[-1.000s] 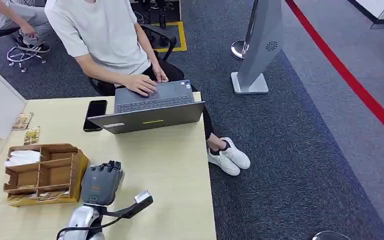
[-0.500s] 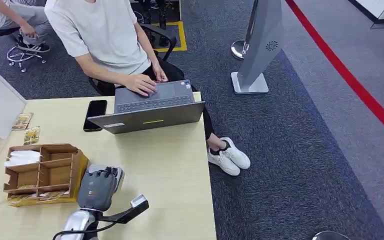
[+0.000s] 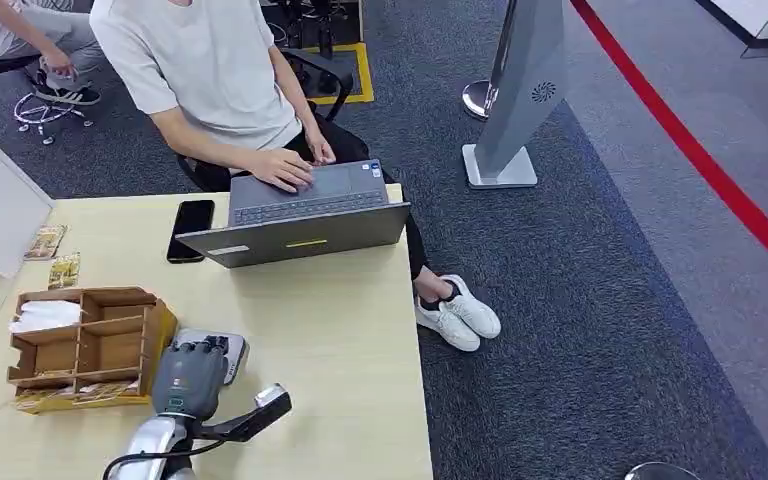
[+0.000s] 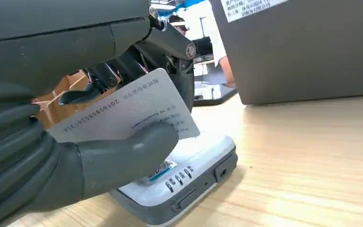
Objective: Pass the card to the sensor for recognition and then transmit it.
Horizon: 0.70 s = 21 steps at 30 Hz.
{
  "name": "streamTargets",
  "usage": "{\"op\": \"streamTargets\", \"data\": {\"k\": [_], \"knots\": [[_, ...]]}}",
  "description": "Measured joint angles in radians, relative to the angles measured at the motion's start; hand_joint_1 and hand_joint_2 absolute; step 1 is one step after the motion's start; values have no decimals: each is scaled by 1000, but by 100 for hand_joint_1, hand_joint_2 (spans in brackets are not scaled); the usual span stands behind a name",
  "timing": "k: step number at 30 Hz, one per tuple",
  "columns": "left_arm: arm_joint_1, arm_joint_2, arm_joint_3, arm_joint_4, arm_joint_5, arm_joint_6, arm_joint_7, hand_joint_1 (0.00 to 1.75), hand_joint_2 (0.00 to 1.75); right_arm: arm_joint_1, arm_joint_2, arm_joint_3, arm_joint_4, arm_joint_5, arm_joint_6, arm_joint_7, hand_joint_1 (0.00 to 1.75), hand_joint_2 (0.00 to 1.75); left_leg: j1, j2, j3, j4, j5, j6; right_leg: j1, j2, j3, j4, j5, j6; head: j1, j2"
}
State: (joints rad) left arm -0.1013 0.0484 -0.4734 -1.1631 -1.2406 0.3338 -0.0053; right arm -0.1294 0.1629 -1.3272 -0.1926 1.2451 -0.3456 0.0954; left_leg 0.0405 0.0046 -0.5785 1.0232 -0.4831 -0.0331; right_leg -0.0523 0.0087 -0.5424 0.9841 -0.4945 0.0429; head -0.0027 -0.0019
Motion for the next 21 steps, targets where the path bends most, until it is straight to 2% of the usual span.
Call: {"op": "streamTargets", "data": {"k": [15, 21], "knots": [[-20, 1, 32, 3, 13, 3, -32, 175, 175, 0, -1, 0, 0, 0, 0, -3, 0, 175, 0, 0, 0, 0, 0, 0, 0, 0, 0, 0, 0, 0, 0, 0], [-20, 10, 35, -128, 8, 57, -61, 175, 175, 0, -1, 0, 0, -2, 0, -3, 0, 175, 0, 0, 0, 0, 0, 0, 0, 0, 0, 0, 0, 0, 0, 0]]}}
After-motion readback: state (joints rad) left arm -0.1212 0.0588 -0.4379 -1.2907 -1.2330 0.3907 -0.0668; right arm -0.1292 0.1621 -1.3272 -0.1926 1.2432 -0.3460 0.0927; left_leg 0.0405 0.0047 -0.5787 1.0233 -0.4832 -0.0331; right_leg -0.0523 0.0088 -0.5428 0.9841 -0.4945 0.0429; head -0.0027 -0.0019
